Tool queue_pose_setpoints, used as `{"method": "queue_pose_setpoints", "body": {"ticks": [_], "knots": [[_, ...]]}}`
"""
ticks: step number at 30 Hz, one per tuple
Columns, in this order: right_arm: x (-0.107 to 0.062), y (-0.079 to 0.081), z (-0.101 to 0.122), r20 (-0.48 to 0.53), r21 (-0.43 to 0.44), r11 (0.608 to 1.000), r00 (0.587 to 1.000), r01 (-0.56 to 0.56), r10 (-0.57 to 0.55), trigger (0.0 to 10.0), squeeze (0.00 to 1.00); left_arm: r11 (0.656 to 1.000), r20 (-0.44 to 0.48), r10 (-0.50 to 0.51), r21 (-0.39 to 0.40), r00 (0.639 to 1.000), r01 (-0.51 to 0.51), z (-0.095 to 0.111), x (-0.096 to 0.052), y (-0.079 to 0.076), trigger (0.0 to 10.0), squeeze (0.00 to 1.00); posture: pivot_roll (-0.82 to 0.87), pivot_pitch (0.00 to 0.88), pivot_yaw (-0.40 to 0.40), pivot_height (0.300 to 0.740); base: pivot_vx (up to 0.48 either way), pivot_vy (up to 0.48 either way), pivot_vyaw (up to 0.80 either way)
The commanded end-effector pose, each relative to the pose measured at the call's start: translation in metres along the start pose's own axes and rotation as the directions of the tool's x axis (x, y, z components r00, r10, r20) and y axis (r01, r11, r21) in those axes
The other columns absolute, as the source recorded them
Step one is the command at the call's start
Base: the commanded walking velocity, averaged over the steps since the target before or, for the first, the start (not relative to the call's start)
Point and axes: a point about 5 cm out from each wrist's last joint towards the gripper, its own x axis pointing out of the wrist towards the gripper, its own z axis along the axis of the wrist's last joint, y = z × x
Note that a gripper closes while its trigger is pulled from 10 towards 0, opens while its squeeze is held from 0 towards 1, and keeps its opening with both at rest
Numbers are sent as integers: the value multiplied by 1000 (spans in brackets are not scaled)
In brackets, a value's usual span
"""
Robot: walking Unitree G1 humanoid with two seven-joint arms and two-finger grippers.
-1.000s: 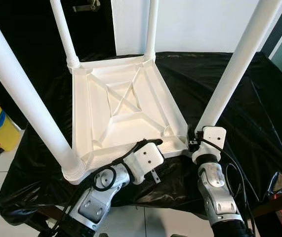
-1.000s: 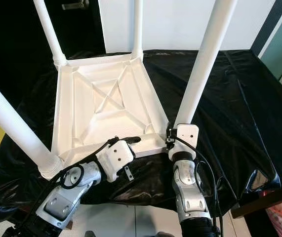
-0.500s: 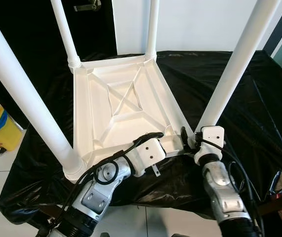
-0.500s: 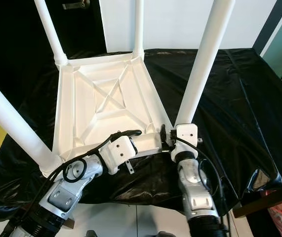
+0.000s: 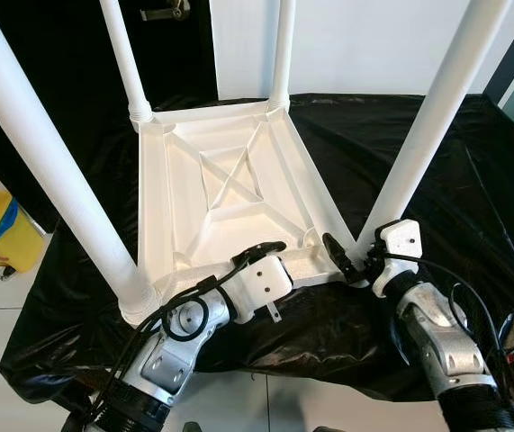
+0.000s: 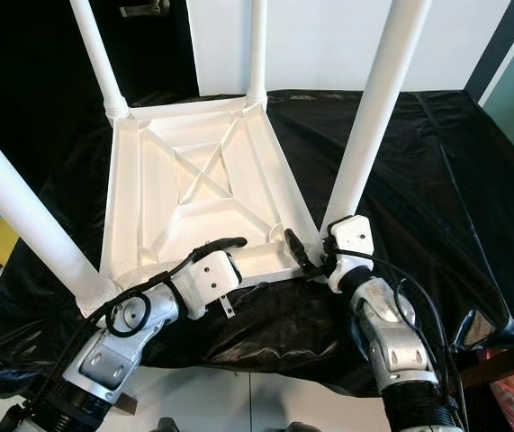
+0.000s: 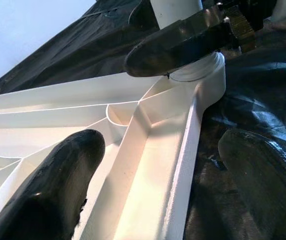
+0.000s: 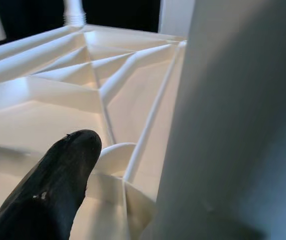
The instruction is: Building children table
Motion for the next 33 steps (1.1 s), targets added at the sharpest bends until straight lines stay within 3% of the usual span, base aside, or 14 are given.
{"method": "queue_pose_setpoints", "body": {"ticks": [1,7,8,9,17,18,21,33], "knots": [[8,-3,0,-26,-4,994,994,-106,106,10000,0,994,-3,74,-80,997,-74,0,-5,2,10000,0,74,44,-55,740,0,0,0],[14,-8,-1,-50,-15,987,986,-160,159,10000,0,991,-2,64,-119,998,-64,-1,-6,2,10000,0,82,34,-58,740,0,0,0],[15,-9,-4,-64,-15,984,983,-175,174,2824,0,990,12,64,-127,998,-62,2,-4,2,10000,0,84,27,-59,740,0,0,0],[16,-10,-7,-75,-11,983,980,-183,182,0,0,989,29,69,-132,997,-64,6,-2,3,10000,0,86,25,-59,740,0,0,0],[12,-9,-17,-106,21,982,977,-186,187,0,0,985,72,83,-161,994,-70,15,3,7,10000,0,86,22,-57,740,0,0,0],[10,-9,-19,-116,27,986,979,-167,169,10000,0,985,73,81,-160,994,-68,15,3,6,10000,0,79,19,-44,740,0,0,0],[10,-9,-19,-116,27,986,979,-167,169,10000,0,985,73,81,-160,994,-68,15,3,6,10000,0,79,19,-44,740,0,0,0],[9,-4,-28,-149,35,999,988,36,-31,10000,0,986,70,69,-159,995,-58,15,4,4,10000,0,54,12,-43,740,0,0,0]]}}
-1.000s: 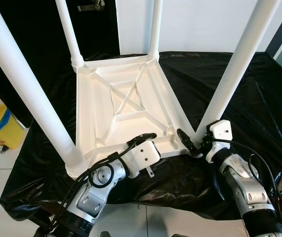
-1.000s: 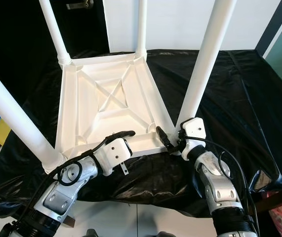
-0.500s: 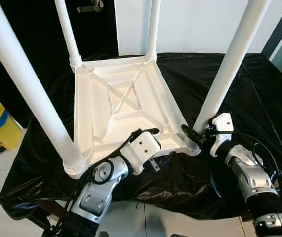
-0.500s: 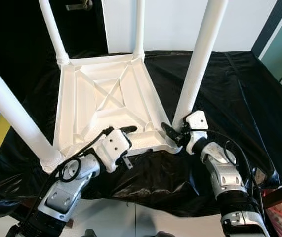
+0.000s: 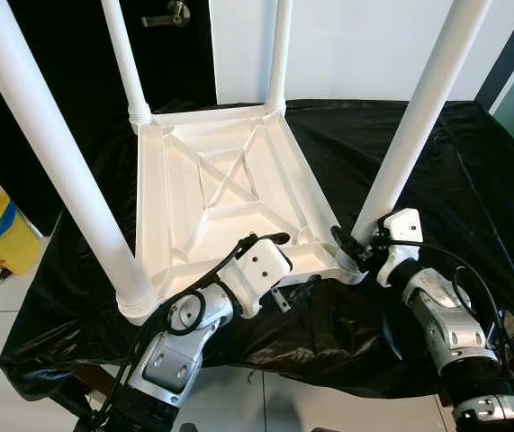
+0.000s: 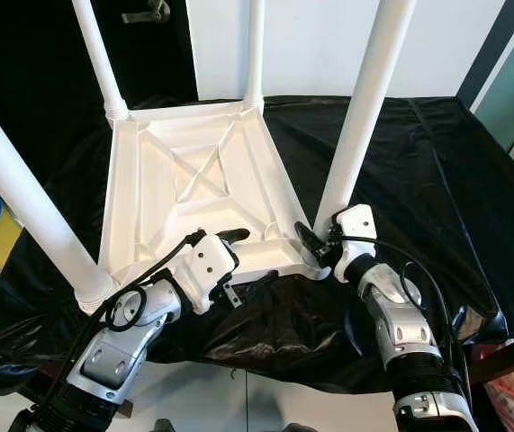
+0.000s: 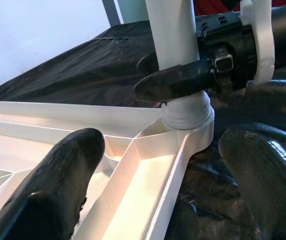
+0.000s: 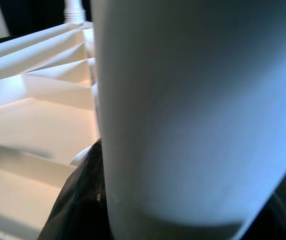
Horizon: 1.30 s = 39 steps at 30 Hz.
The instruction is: Building children table
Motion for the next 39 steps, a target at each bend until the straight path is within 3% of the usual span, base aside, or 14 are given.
{"method": "queue_pose_setpoints", "body": {"ticks": [1,9,12,15,18,20,25,38,39], "knots": [[-4,6,-17,-91,3,1000,996,-2,3,10000,0,1000,-5,16,6,1000,-16,1,1,0,10000,0,54,12,-43,740,0,0,0],[-12,6,-18,-91,12,979,975,205,-203,10000,0,1000,-1,6,-4,1000,-6,1,2,-4,10000,0,53,11,-59,740,0,0,0],[-14,14,-22,-105,25,943,939,331,-327,10000,0,1000,-1,15,-6,1000,-15,1,1,-4,10000,0,57,11,-72,740,0,0,0],[-14,19,-22,-106,30,932,928,362,-357,10000,0,1000,-1,18,-7,1000,-18,1,1,-4,10000,0,57,11,-73,740,0,0,0],[-13,26,-20,-115,28,875,871,483,-477,10000,0,1000,-1,25,-10,1000,-25,1,0,-4,10000,0,60,11,-79,740,0,0,0],[-12,26,-19,-117,33,859,855,512,-505,10000,0,1000,0,27,-12,1000,-27,1,0,-4,10000,0,60,10,-80,740,0,0,0],[-9,26,-15,-118,57,841,840,538,-529,10000,0,999,0,29,-14,1000,-29,1,0,-5,10000,0,58,8,-78,740,0,0,0],[-7,36,-7,-82,79,852,855,518,-512,10000,0,1000,3,27,-9,1000,-27,3,0,-2,10000,0,53,7,-70,740,0,0,0],[-7,37,-6,-75,80,852,855,517,-512,10000,1000,1000,3,27,-10,1000,-27,3,0,-2,10000,0,52,9,-71,740,0,0,0]]}}
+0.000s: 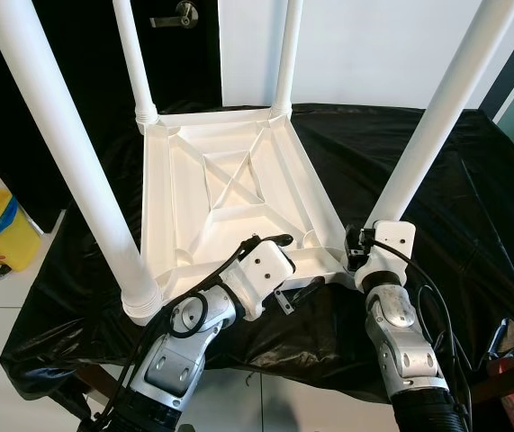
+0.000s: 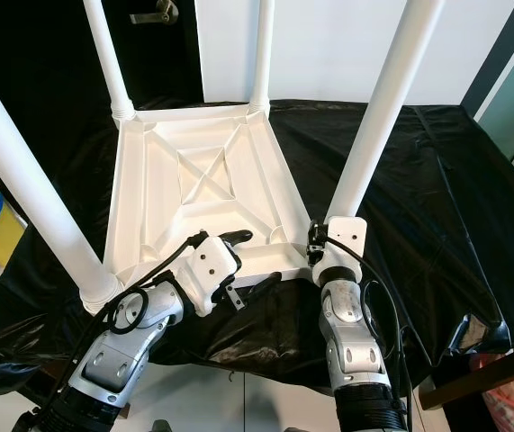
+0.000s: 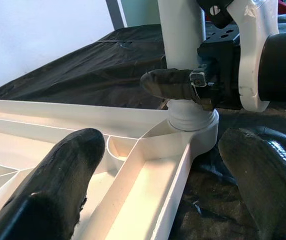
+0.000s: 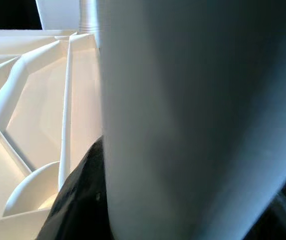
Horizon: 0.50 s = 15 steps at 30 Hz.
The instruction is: Building children table
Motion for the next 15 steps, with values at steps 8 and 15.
{"method": "queue_pose_setpoints", "body": {"ticks": [8,15], "knots": [[-8,-3,-2,13,7,999,998,-54,54,10000,1000,999,0,32,-4,999,-32,2,0,0,10000,0,49,14,-70,740,0,0,0],[-18,-14,-3,38,4,985,984,-172,172,10000,1000,999,-3,32,-5,999,-32,1,-1,1,10000,0,47,17,-66,740,0,0,0]]}}
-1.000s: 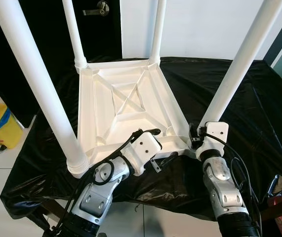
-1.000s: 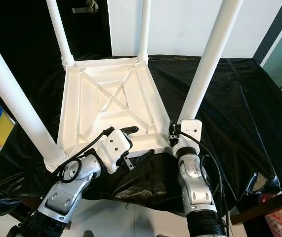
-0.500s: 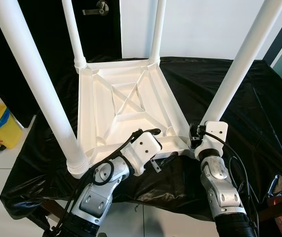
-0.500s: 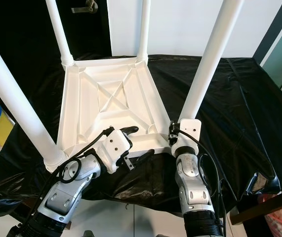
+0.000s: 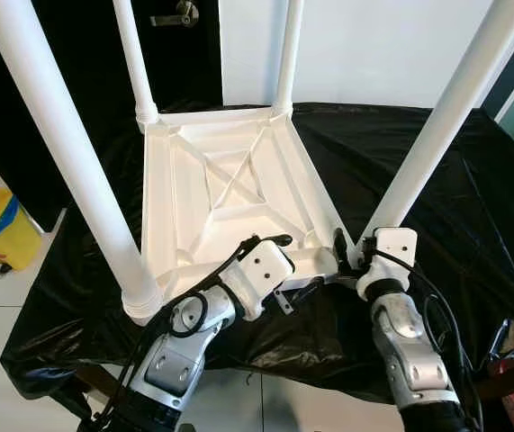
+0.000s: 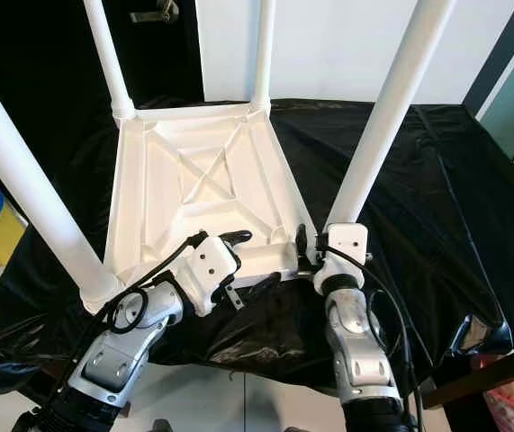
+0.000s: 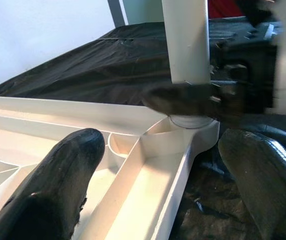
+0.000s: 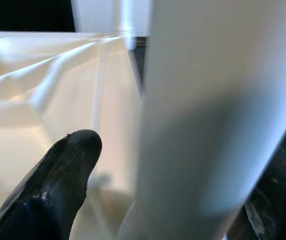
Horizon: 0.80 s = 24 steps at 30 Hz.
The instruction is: Building children table
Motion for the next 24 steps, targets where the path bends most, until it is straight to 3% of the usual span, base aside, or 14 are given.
{"method": "queue_pose_setpoints", "body": {"ticks": [1,9,10,17,24], "knots": [[-3,-2,0,12,13,999,999,-38,38,10000,1000,1000,2,30,-3,1000,-30,2,-1,0,10000,0,47,17,-66,740,0,0,0],[-3,-18,-2,0,-30,982,982,-187,187,10000,1000,1000,-3,29,-5,1000,-29,1,-1,1,10000,0,41,32,-54,740,0,0,0],[-1,-22,-2,-7,-38,971,972,-235,235,10000,0,1000,-5,29,-5,1000,-29,1,-1,2,10000,0,42,35,-52,740,0,0,0],[15,-35,4,-31,-73,933,936,-352,351,10000,0,999,-9,33,-5,999,-33,1,-3,4,10000,0,48,43,-45,740,0,0,0],[30,-28,3,-65,-77,875,878,-478,474,10000,0,999,-12,33,0,999,-33,2,-4,5,10000,0,57,44,-45,740,0,0,0]]}}
